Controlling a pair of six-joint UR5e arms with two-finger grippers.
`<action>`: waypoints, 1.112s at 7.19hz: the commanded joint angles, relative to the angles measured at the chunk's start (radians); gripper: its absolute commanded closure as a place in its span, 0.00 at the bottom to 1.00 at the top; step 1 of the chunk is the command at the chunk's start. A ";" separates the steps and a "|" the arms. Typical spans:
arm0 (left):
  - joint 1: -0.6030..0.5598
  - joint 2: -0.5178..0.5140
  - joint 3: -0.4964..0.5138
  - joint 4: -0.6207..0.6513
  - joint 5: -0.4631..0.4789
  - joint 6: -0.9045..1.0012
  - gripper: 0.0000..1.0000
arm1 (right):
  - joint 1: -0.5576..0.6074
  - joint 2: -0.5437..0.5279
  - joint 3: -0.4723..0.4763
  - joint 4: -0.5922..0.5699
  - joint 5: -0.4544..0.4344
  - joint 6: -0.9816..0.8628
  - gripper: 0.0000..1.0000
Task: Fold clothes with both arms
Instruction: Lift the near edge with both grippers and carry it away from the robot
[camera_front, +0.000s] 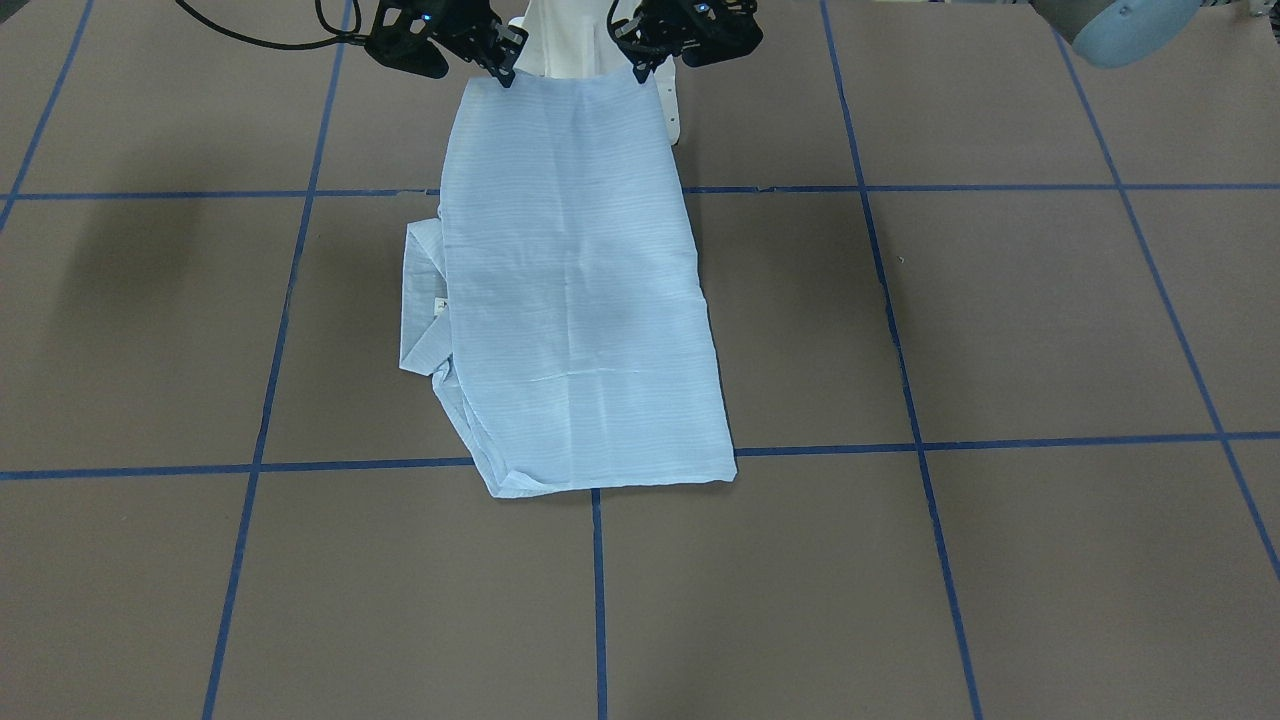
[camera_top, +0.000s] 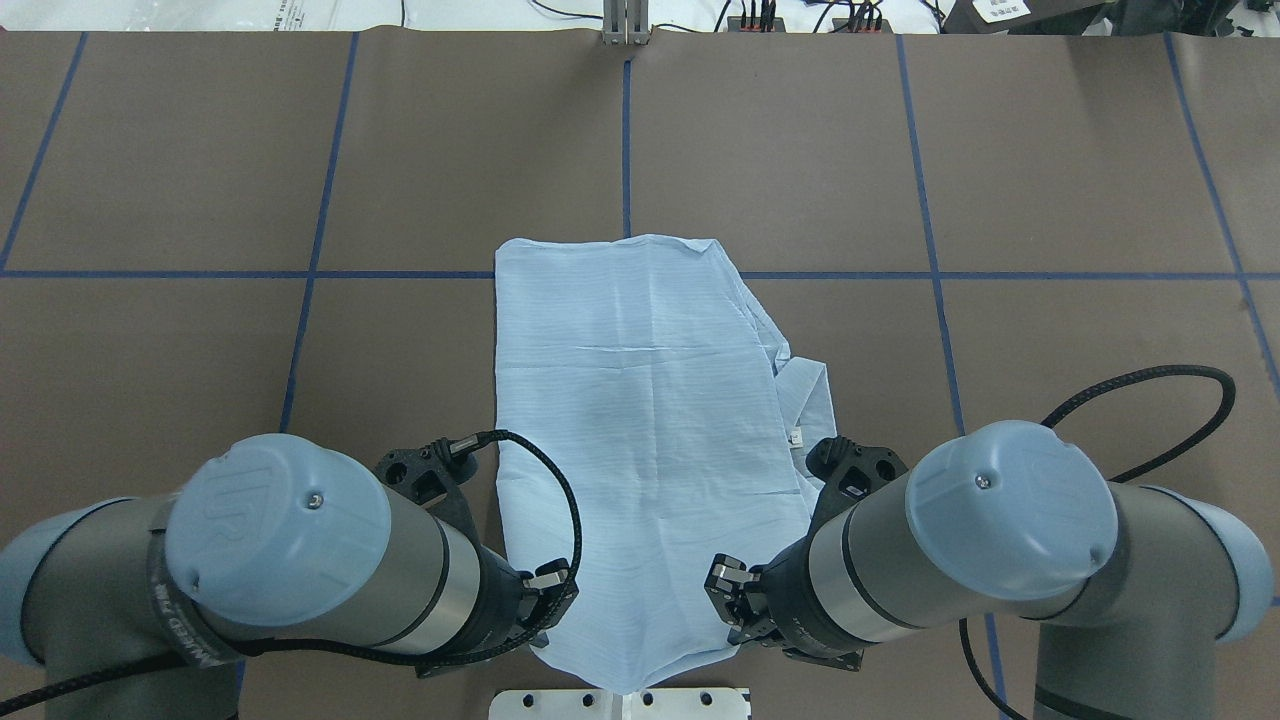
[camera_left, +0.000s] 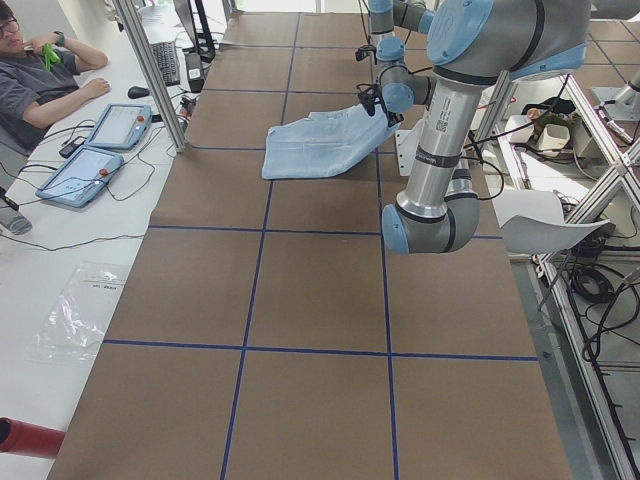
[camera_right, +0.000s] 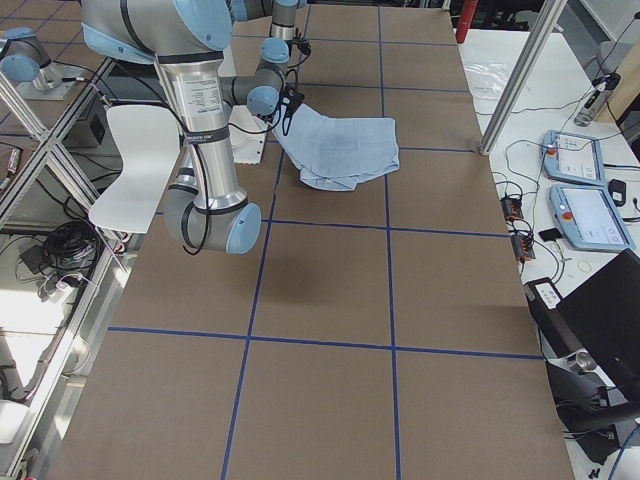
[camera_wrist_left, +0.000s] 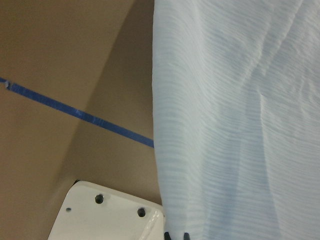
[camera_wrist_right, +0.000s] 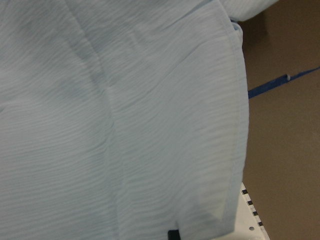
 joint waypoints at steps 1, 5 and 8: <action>-0.026 -0.010 -0.008 0.034 0.004 0.014 1.00 | 0.074 0.039 -0.052 -0.009 0.004 -0.031 1.00; -0.186 -0.050 0.193 -0.079 -0.002 0.146 1.00 | 0.247 0.165 -0.241 -0.013 -0.002 -0.225 1.00; -0.298 -0.082 0.308 -0.121 -0.005 0.248 1.00 | 0.333 0.240 -0.413 -0.006 -0.007 -0.380 1.00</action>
